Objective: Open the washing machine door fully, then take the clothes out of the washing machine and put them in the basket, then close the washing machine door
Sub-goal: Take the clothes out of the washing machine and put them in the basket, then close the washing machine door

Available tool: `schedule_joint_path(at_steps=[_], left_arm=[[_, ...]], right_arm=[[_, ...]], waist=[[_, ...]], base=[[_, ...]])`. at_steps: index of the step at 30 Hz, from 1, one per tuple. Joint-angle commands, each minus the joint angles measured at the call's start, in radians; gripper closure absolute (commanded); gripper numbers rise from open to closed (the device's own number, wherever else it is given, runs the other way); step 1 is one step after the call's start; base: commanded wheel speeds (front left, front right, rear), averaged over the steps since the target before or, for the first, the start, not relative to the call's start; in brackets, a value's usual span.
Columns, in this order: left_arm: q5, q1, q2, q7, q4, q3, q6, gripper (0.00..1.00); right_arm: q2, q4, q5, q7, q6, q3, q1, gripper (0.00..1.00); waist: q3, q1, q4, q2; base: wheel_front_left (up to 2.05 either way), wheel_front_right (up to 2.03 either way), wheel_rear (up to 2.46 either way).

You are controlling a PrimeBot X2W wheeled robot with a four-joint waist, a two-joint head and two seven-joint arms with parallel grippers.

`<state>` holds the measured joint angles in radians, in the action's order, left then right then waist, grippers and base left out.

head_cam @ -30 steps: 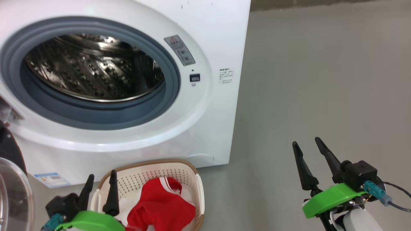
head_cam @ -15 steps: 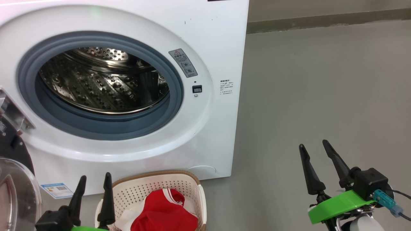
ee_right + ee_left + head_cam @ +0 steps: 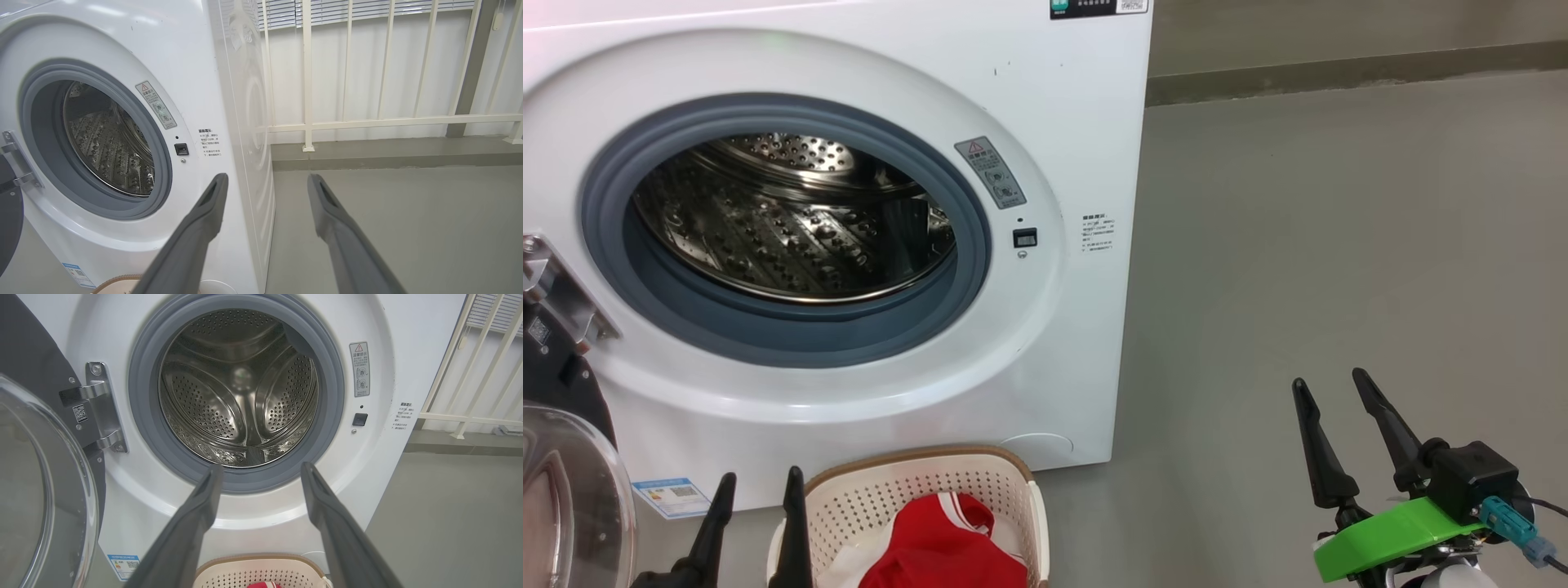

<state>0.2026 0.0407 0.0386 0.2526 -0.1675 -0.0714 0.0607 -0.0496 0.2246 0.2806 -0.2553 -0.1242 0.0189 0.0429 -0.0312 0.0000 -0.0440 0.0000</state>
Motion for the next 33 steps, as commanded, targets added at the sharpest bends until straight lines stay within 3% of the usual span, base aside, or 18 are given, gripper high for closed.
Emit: schedule_joint_path(at_steps=[1, 33], left_arm=[[-0.01, -0.016, 0.012, 0.009, 0.031, -0.037, -0.006, 0.0], [-0.002, -0.001, 0.012, 0.009, 0.063, -0.031, -0.016, 0.0]], right_arm=[[-0.001, -0.026, -0.009, -0.006, -0.007, 0.023, 0.011, 0.0], [-0.001, -0.008, -0.004, -0.006, -0.007, 0.035, 0.01, 0.0]], waist=[[-0.001, 0.0, -0.001, 0.0], [0.0, 0.0, 0.001, 0.0]], base=[[0.0, 0.0, 0.0], [0.0, 0.0, 0.0]])
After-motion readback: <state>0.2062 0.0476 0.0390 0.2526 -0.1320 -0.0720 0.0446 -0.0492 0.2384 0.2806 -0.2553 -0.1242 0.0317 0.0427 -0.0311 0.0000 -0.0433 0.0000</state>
